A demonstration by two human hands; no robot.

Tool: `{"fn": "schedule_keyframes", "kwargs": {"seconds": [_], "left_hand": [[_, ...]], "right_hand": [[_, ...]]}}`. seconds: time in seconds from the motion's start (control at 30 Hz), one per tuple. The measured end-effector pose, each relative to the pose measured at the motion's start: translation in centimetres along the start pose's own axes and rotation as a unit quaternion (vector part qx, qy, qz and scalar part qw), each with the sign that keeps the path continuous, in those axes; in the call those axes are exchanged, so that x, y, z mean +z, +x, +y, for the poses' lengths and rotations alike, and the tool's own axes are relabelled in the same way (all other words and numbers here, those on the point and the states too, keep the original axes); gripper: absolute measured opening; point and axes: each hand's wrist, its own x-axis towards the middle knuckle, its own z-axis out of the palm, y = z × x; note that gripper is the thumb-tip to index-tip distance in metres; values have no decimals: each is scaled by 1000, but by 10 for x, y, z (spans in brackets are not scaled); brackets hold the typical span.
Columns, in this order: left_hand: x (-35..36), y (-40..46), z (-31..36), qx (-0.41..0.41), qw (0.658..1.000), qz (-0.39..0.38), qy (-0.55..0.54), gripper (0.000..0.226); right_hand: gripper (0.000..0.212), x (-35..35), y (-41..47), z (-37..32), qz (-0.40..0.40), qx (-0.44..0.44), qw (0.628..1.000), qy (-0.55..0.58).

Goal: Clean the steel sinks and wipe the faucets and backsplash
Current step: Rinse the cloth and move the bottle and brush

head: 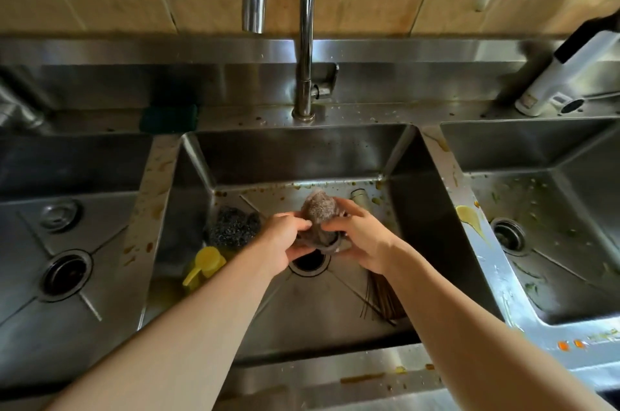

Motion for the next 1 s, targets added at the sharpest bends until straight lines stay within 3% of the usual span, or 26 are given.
{"fn": "schedule_keyframes", "kwargs": {"seconds": [0.07, 0.13, 0.23, 0.3, 0.4, 0.53, 0.6, 0.7, 0.87, 1.0], "left_hand": [[1, -5, -1, -20, 999, -24, -8, 24], [0, -5, -4, -42, 999, -26, 19, 16], [-7, 1, -14, -31, 989, 20, 145, 19], [-12, 8, -20, -3, 976, 51, 213, 27], [-20, 20, -34, 10, 955, 82, 286, 38], [-26, 38, -54, -13, 948, 104, 301, 40], [-27, 40, -56, -15, 945, 102, 312, 38], [-28, 51, -59, -21, 944, 117, 309, 37], [-20, 63, -60, -33, 943, 116, 312, 41], [-10, 74, -54, -23, 941, 109, 319, 42]], "right_hand": [[66, 2, 4, 4, 25, -19, 999, -39], [60, 1, 9, 10, 80, -47, 984, -154], [48, -11, 20, 25, 154, -56, 919, -358], [49, -19, 29, 36, 125, -12, 882, -454], [46, -20, 47, 58, -1, 47, 807, -588], [53, -14, 86, 101, -67, 74, 747, -657], [54, -15, 93, 114, -86, 102, 747, -652], [53, -22, 106, 117, -101, 99, 777, -614], [45, -56, 121, 89, 140, 9, 857, -496], [64, -87, 146, 71, 245, 50, 830, -499]]}}
